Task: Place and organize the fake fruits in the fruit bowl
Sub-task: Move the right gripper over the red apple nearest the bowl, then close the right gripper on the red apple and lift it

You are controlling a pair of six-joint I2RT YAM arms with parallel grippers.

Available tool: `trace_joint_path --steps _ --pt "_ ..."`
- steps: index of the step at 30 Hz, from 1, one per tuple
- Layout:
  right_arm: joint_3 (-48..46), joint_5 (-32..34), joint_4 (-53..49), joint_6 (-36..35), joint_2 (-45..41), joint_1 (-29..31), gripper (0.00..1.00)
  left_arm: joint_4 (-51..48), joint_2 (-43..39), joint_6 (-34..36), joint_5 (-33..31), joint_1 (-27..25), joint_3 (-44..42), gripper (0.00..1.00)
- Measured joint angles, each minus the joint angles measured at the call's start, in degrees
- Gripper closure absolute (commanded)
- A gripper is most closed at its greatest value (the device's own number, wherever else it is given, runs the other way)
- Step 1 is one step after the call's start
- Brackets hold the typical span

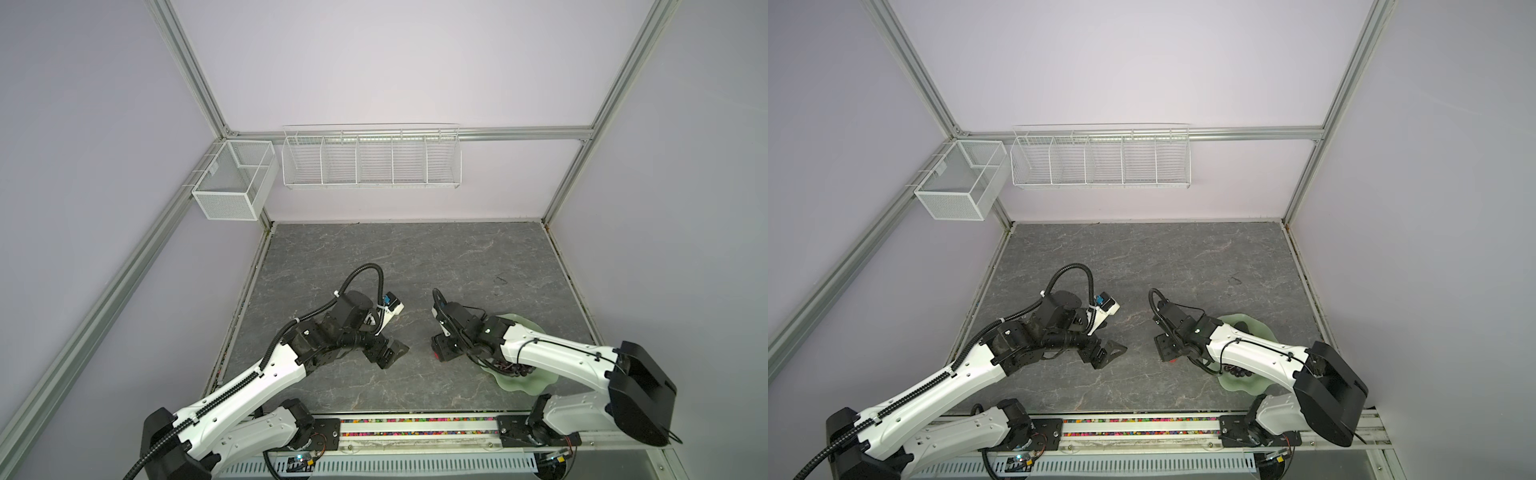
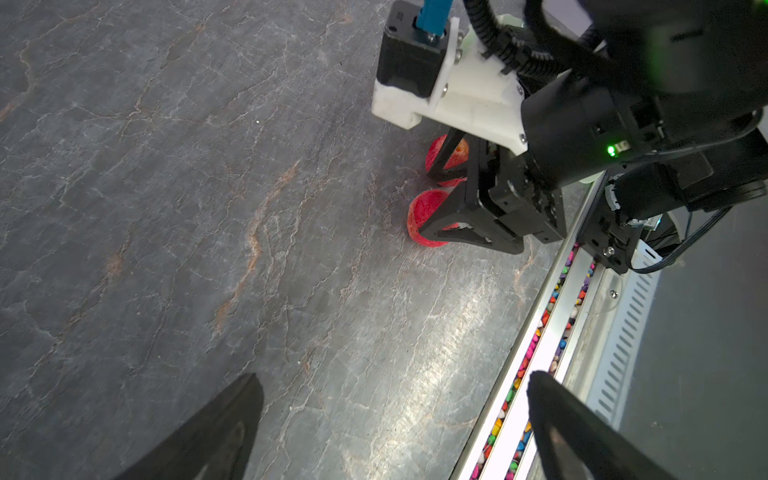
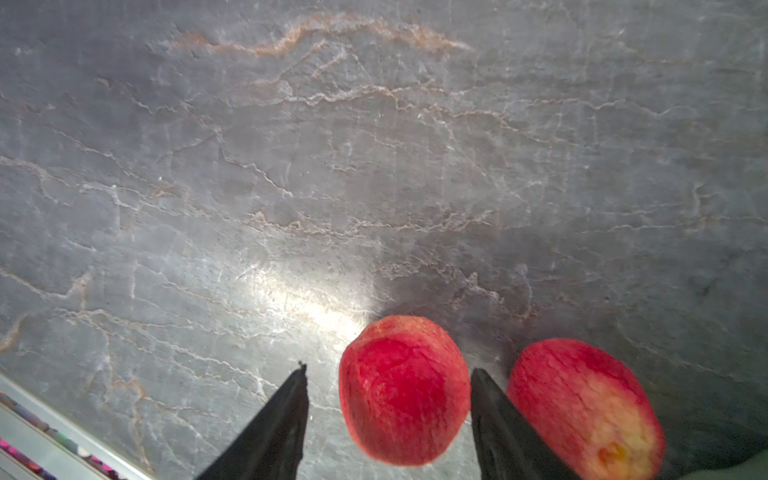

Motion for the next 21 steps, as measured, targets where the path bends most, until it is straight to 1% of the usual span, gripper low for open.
trace_joint_path --steps 12,16,18,19,21 --pt "0.0 0.7 0.5 0.44 4.44 0.31 0.36 0.02 -0.02 -0.15 -0.55 0.0 0.0 0.01" --pt "0.07 0.83 0.81 0.72 5.79 0.42 0.44 0.02 0.0 -0.15 -0.68 0.0 -0.02 0.01" --pt "0.13 0.92 0.83 0.83 5.81 0.52 0.51 0.02 0.0 -0.15 -0.76 0.0 -0.04 0.01" --pt "0.17 0.94 0.81 0.94 5.81 0.59 0.52 0.02 0.0 -0.15 -0.76 0.0 -0.04 0.01" --pt "0.37 1.05 0.61 1.2 5.84 0.76 0.53 0.02 -0.02 -0.15 -0.76 0.0 -0.04 0.01"
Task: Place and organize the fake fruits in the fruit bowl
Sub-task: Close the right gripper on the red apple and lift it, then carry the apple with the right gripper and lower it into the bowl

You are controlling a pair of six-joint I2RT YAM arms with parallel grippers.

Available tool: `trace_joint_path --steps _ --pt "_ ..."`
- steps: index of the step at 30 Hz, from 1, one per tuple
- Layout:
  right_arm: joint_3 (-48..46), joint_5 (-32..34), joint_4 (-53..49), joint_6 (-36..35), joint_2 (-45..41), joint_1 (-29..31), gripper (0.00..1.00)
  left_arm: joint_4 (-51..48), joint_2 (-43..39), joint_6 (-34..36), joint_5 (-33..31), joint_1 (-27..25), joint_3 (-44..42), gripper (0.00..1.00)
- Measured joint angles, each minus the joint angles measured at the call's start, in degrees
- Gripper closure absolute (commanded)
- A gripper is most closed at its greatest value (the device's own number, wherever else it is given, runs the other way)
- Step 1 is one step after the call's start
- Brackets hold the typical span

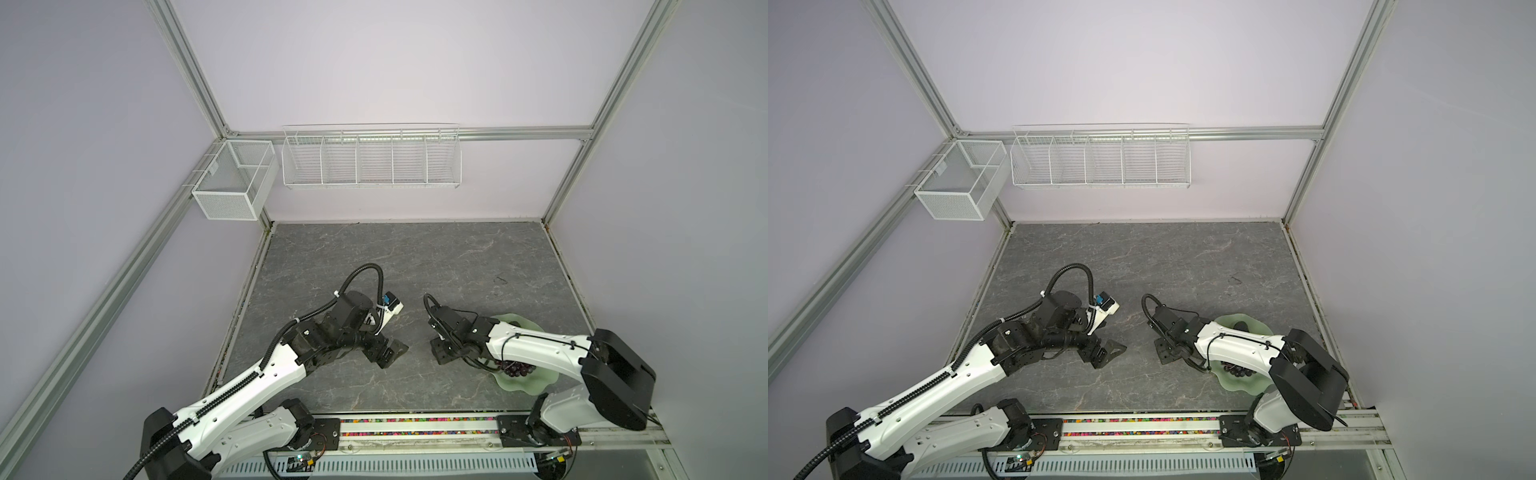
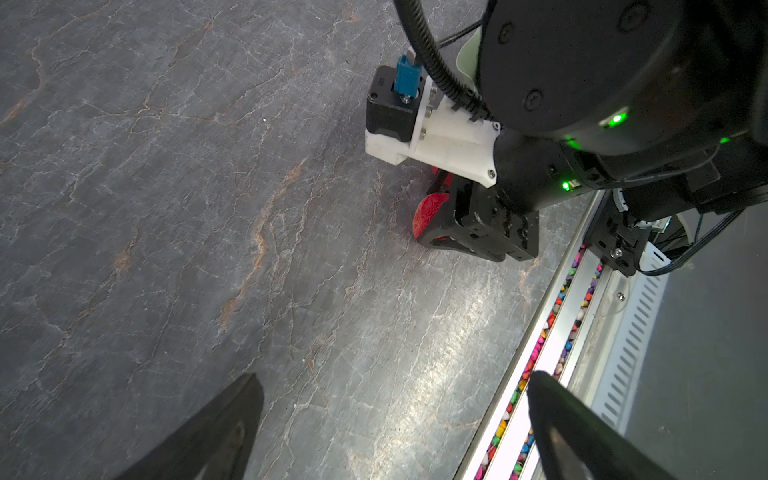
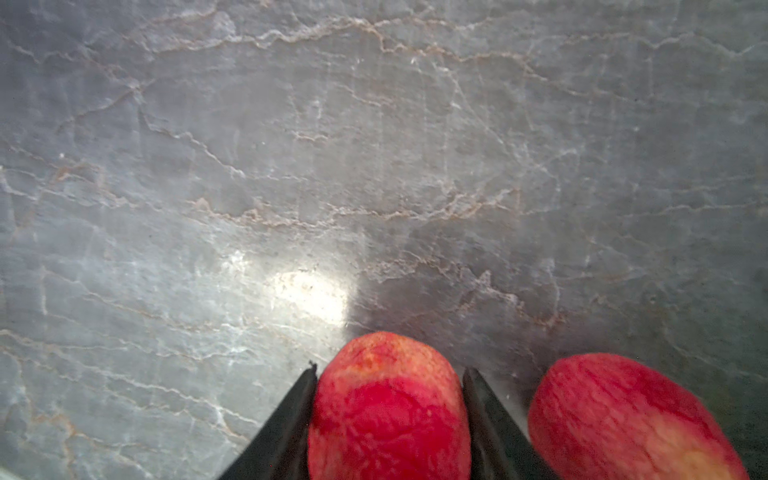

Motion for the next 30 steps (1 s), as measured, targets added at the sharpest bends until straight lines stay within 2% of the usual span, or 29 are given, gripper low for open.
trace_joint_path --steps 5,9,16,22,26,30 --pt "1.11 0.63 -1.92 0.2 -1.73 0.02 0.53 0.0 0.02 0.0 0.0 0.0 0.0 0.01" --pt "1.86 3.23 -5.86 2.1 -8.57 0.13 0.53 0.0 0.2 0.26 0.98 0.0 0.04 0.01" --pt "1.68 12.07 -19.3 12.74 -23.26 0.13 0.54 4.04 1.9 0.85 11.3 -0.22 0.35 0.01" --pt "-0.63 17.53 -30.91 22.27 -35.56 0.13 0.54 8.33 2.91 1.57 15.19 -0.26 0.57 0.01" --pt "-1.11 19.76 -38.05 28.33 -36.46 0.13 0.54 8.66 5.51 2.38 16.87 -1.25 1.62 0.01" --pt "-2.16 21.31 -42.51 32.89 -34.47 0.13 0.53 9.01 7.13 3.5 18.08 -5.38 3.1 0.01"
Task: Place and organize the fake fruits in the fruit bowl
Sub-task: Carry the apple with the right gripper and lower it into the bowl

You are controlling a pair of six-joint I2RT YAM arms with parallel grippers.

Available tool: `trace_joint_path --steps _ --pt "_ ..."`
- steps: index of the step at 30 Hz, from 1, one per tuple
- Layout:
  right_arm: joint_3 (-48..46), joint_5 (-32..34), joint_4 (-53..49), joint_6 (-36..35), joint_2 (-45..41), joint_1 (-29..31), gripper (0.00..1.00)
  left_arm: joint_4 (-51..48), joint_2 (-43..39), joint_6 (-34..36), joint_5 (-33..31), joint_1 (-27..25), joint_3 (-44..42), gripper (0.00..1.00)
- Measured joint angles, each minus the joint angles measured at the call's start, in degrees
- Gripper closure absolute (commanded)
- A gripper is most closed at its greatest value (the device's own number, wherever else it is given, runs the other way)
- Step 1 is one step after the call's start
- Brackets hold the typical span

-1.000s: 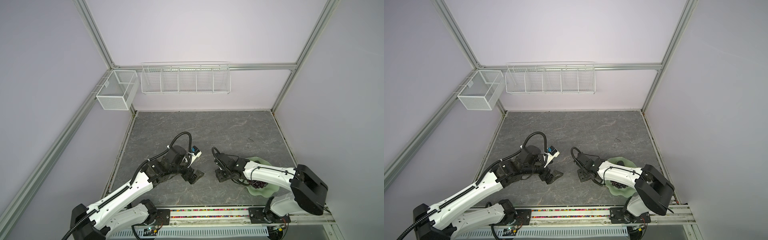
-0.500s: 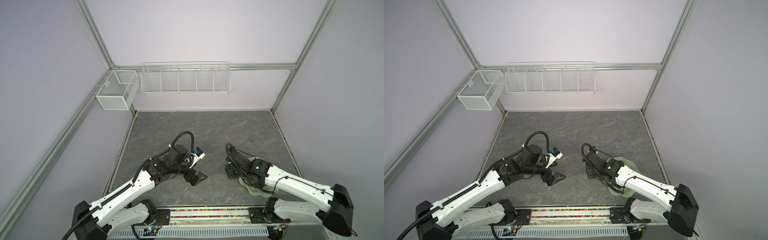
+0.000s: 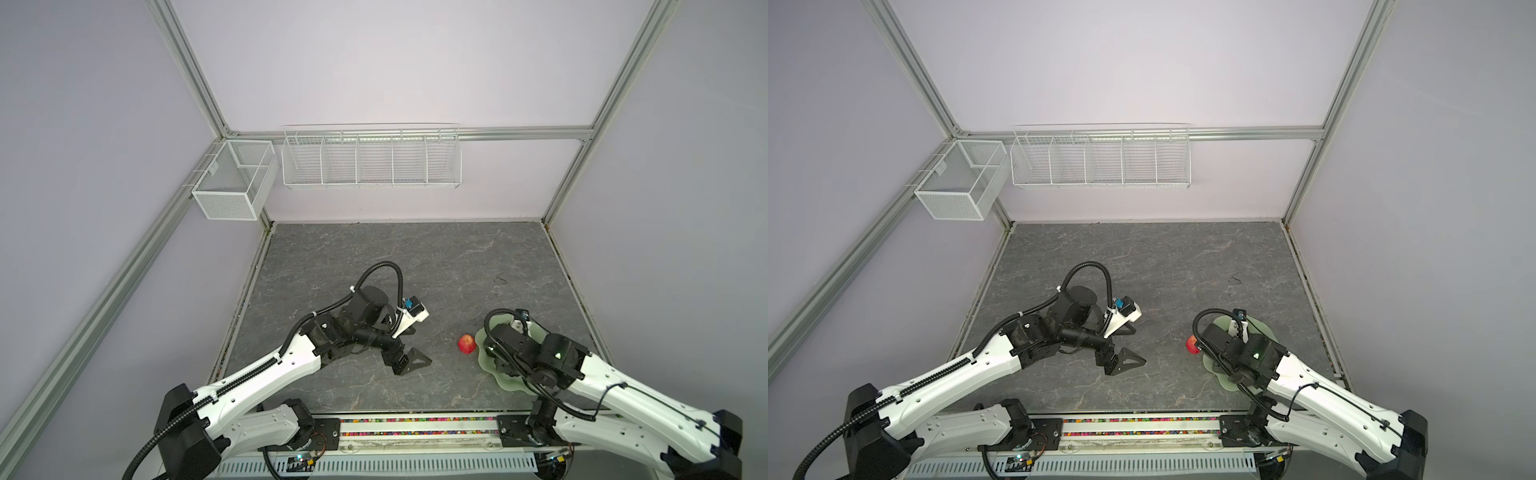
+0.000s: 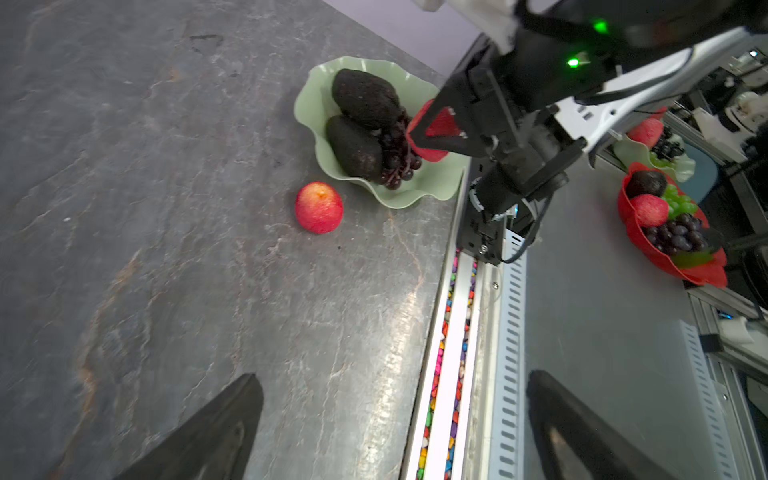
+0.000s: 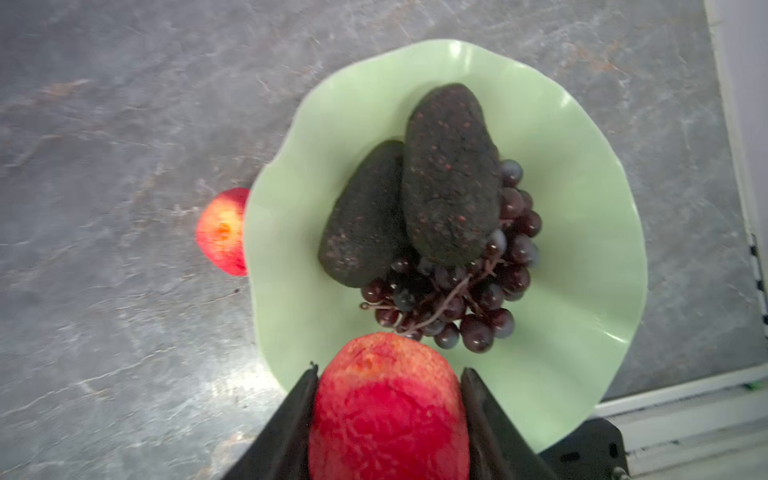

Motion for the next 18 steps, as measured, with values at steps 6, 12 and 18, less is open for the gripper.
trace_joint_path --steps 6,12,18 --pt "-4.17 0.61 0.0 2.03 -0.92 -0.09 0.52 0.96 1.33 0.85 1.09 -1.95 0.74 0.01" --pt "-6.99 0.59 4.13 1.99 -1.09 -0.37 0.51 0.63 1.33 1.68 0.22 -1.97 0.74 0.01" --pt "-8.52 -0.02 7.13 1.95 -1.05 -1.09 0.5 0.42 1.03 2.4 -1.03 -1.97 0.74 0.01"
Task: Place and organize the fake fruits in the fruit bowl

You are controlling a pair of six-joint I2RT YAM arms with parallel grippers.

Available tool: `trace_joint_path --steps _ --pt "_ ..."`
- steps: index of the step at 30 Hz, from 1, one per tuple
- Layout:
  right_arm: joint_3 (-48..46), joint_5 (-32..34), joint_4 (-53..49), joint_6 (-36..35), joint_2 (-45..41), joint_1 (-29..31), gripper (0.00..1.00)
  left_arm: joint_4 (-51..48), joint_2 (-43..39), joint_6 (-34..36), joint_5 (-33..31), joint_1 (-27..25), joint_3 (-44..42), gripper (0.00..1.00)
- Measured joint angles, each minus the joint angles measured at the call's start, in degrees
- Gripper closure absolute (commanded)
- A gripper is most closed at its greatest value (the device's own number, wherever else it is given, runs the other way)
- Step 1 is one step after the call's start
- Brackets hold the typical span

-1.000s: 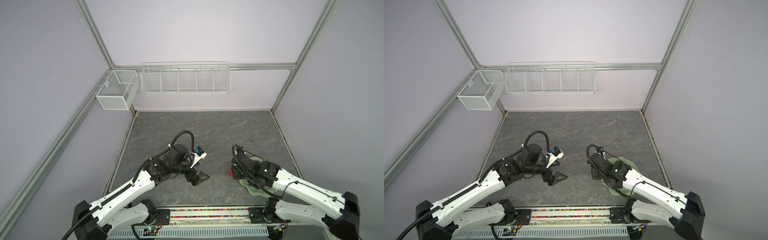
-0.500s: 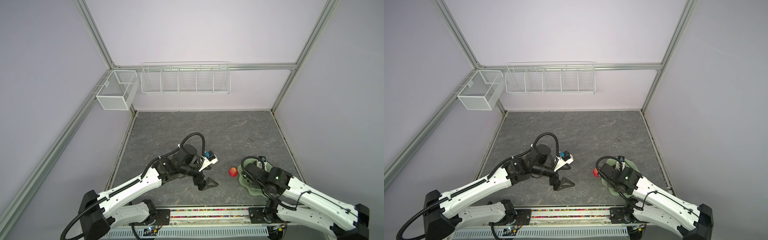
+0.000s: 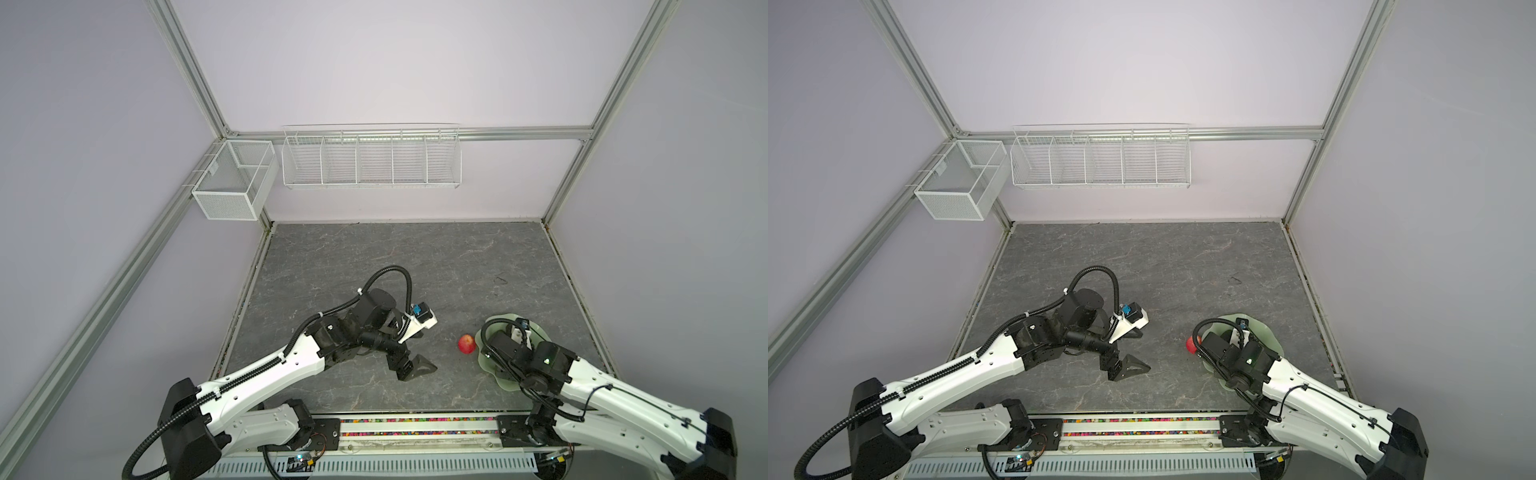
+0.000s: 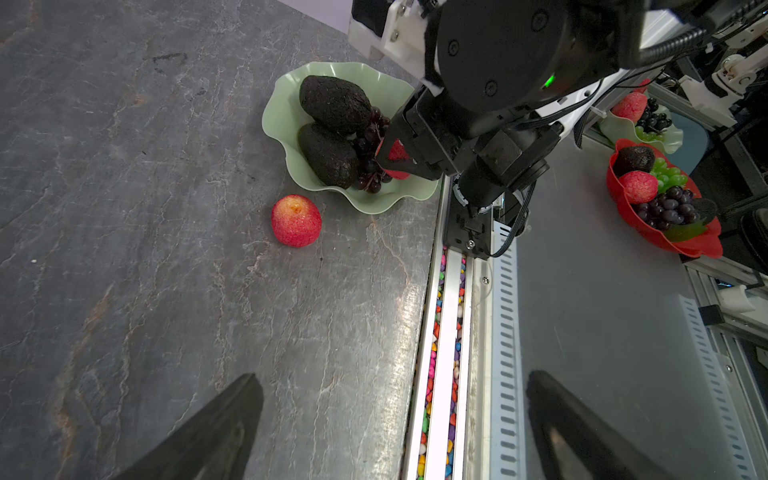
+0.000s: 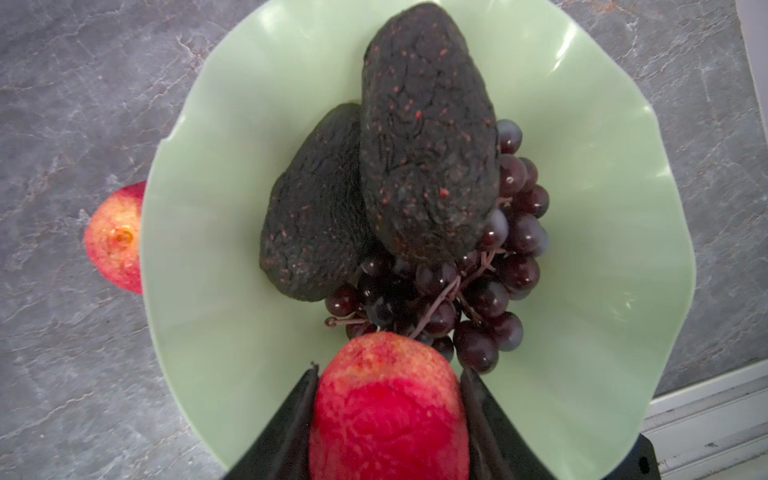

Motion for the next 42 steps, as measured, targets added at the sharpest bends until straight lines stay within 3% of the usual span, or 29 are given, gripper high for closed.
trace_joint_path --steps 9,23,26,30,35,42 --pt "-0.39 -0.63 1.75 -0.44 2.49 -0.28 0.38 -1.01 -0.17 0.2 -1.4 0.0 0.0 0.01" --pt "2.84 -0.37 1.57 -1.38 6.58 -0.31 0.32 -1.44 -2.19 0.46 -2.84 0.0 -0.02 0.01" --pt "4.79 0.61 1.53 -3.45 6.84 0.35 0.2 -1.44 -2.19 0.63 -2.95 0.0 -0.02 0.01" --pt "9.66 1.44 4.72 -11.28 7.98 1.57 0.01 -1.6 -2.56 0.63 -3.96 0.0 -0.04 0.01" --pt "17.46 -0.63 8.46 -25.55 14.21 1.6 0.05 -3.87 -6.56 0.61 -6.8 0.0 -0.04 0.01" --pt "23.3 -11.45 10.78 -50.01 28.17 1.4 0.01 -8.0 -20.65 -0.07 -12.68 0.0 -3.08 0.01"
